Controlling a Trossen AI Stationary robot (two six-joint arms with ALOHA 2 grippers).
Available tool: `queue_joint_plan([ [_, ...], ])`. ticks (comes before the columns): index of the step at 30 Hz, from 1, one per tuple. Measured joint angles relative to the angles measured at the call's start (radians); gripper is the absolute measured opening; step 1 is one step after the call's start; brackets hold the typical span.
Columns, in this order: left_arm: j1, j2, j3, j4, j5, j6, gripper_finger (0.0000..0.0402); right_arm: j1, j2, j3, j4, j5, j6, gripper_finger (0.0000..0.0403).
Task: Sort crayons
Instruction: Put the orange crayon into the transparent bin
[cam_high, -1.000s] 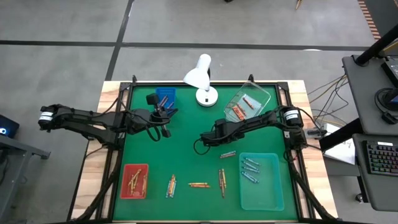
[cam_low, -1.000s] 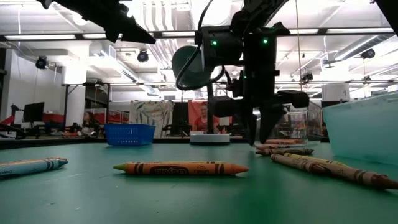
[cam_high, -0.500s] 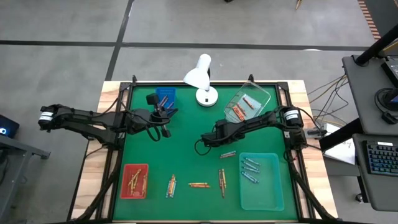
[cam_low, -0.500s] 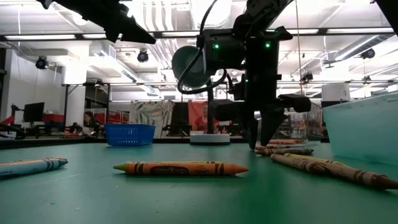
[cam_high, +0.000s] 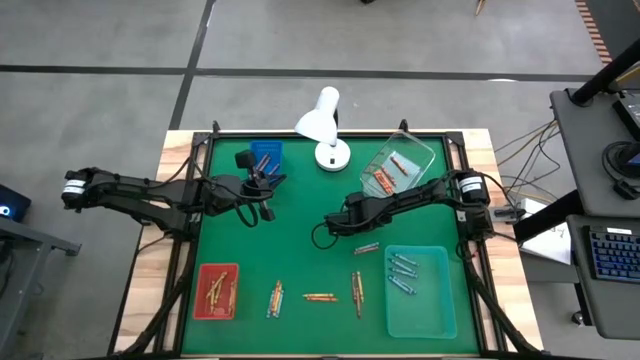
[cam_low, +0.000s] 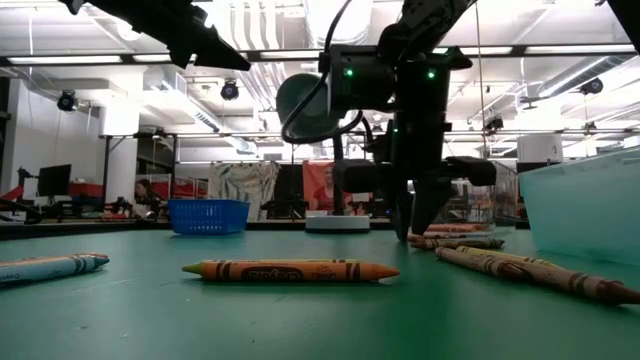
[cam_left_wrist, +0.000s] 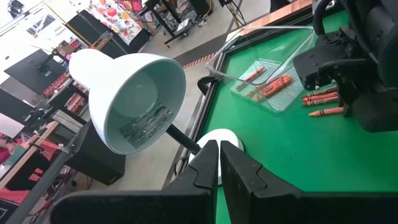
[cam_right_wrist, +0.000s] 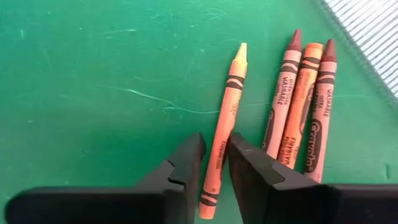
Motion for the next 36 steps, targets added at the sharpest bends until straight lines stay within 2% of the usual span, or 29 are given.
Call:
queue_joint_plan([
  [9,0.000,0.000,0.000,0.004,0.000,-0.002,0.0000,0.000,0.000,0.000,0.010,-0.009,-0.031,0.0018],
  [17,0.000,-0.015,0.000,0.041,0.001,-0.004,0.0000,0.002,-0.030,0.036,0.025,-0.051,-0.148,0.0010],
  [20,0.000,-0.021,0.000,0.042,0.018,-0.022,0.0000,0.003,-0.061,0.060,0.021,-0.041,-0.214,0.0009],
  [28,-0.001,-0.021,0.000,0.039,0.161,-0.099,0.0000,-0.010,-0.158,0.121,0.009,-0.035,-0.446,0.0008],
  [33,-0.001,-0.032,0.003,0.043,0.163,-0.148,0.0000,-0.054,-0.246,0.136,-0.010,-0.038,-0.601,0.0008],
  [36,-0.002,-0.033,0.003,0.044,0.163,-0.201,0.0000,-0.096,-0.296,0.137,-0.043,-0.091,-0.686,0.0008],
])
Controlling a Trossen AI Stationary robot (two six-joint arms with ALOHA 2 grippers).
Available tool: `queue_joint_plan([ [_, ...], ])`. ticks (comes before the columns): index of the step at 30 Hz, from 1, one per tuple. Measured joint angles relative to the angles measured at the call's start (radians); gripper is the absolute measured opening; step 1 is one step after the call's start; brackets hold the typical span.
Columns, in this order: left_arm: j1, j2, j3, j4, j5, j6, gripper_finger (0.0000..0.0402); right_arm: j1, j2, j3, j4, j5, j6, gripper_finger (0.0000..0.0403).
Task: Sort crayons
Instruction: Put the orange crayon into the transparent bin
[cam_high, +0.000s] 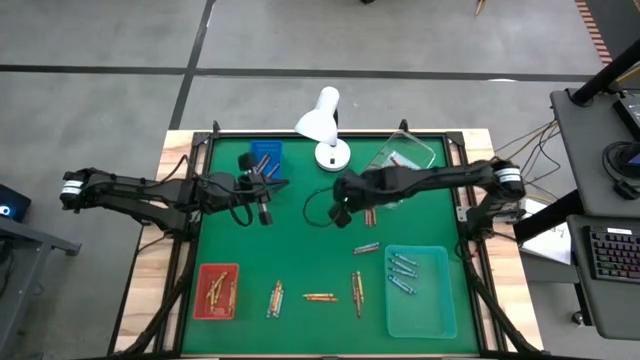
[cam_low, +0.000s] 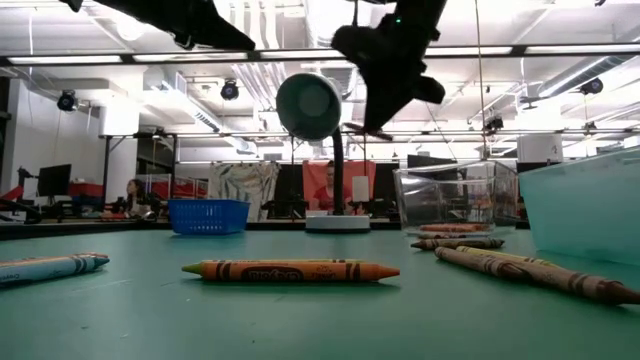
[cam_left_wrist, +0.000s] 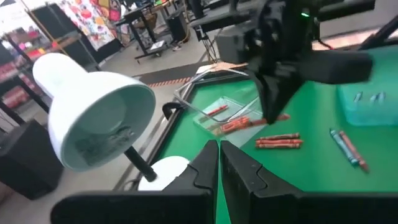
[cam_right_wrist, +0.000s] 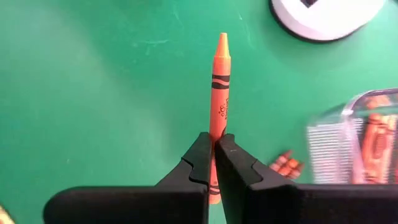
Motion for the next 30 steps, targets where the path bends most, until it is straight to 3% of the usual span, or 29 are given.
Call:
queue_joint_plan([
  [15,-0.006,0.006,-0.001,-0.006,-0.001,-0.211,0.0000,-0.354,-0.069,-0.004,-0.362,-0.029,-0.366,0.0009],
  [22,-0.021,0.005,-0.002,-0.054,-0.002,-0.287,0.0000,-0.520,-0.054,-0.066,-0.352,-0.031,-0.514,0.0009],
  [30,-0.050,0.005,-0.002,-0.067,-0.003,-0.314,0.0000,-0.608,-0.053,-0.189,-0.222,-0.036,-0.599,0.0009],
])
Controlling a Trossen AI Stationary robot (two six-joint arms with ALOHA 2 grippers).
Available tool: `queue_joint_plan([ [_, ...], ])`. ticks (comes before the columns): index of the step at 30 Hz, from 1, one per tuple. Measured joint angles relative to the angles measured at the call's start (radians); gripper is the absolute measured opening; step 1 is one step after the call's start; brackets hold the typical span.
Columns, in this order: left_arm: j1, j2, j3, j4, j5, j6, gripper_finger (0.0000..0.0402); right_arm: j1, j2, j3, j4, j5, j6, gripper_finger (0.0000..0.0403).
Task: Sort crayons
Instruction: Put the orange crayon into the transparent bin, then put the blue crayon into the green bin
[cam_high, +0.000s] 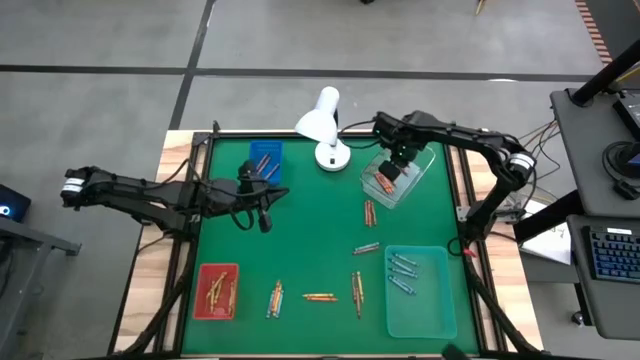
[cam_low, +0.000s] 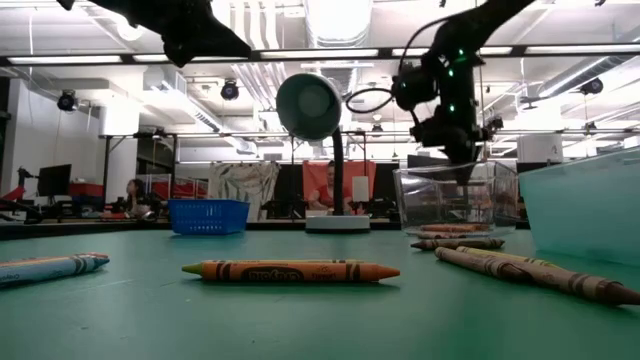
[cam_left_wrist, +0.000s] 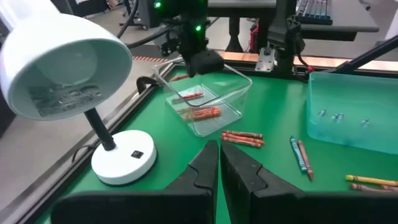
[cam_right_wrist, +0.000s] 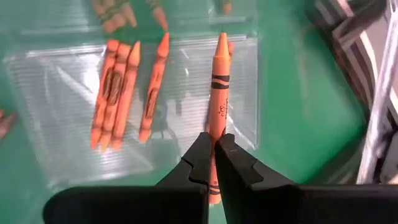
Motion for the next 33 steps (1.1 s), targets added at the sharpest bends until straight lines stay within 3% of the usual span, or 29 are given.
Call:
queue_joint_plan([
  [13,-0.044,0.000,0.000,-0.018,0.000,-0.088,0.0000,-0.059,0.000,-0.166,0.245,-0.046,-0.077,0.0010],
  [17,-0.047,0.000,0.000,-0.019,0.000,-0.119,0.0000,-0.059,0.000,-0.191,0.285,-0.055,-0.078,0.0028],
  [25,-0.047,0.012,0.000,-0.026,0.000,-0.181,0.0000,-0.059,0.000,-0.168,0.309,-0.048,-0.072,0.0094],
  [33,-0.047,0.024,0.000,-0.079,0.012,-0.306,0.0000,-0.041,-0.035,-0.068,0.247,-0.055,-0.018,0.0104],
])
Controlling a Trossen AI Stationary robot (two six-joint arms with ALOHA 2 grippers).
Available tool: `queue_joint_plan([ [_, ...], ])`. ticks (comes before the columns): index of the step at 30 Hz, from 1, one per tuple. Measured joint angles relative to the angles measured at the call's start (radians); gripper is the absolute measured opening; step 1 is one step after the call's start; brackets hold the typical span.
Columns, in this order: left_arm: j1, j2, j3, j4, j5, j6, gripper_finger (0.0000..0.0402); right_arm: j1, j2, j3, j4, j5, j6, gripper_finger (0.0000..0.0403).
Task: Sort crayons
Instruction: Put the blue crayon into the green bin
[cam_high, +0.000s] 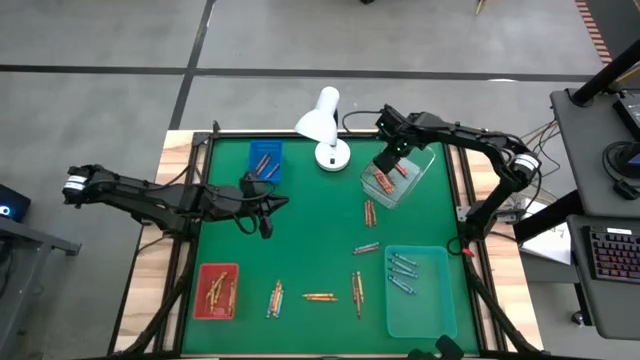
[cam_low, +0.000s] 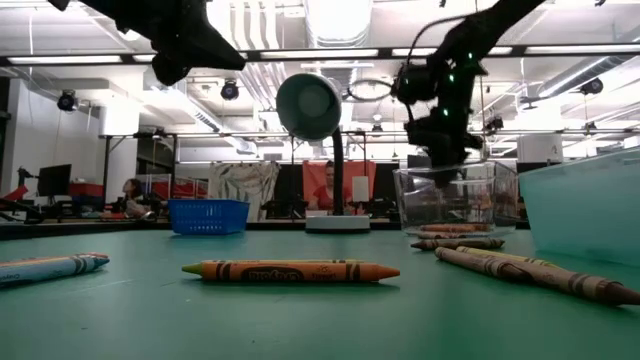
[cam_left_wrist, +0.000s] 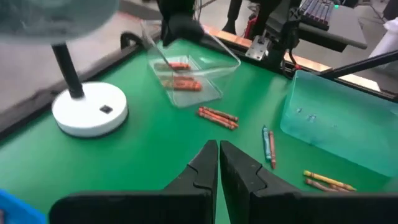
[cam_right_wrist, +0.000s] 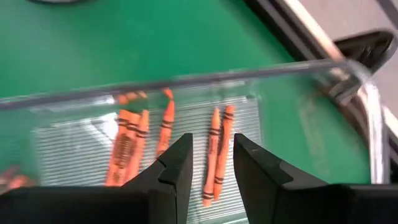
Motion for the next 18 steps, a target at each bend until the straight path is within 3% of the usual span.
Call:
queue_joint_plan([
  [7,-0.018,0.008,0.000,-0.017,0.050,-0.120,0.0000,0.102,-0.106,0.020,-0.002,-0.001,0.054,0.0105],
  [18,-0.110,0.137,0.031,-0.015,0.137,-0.275,0.0000,0.387,-0.278,0.018,0.038,0.008,0.157,0.0105],
])
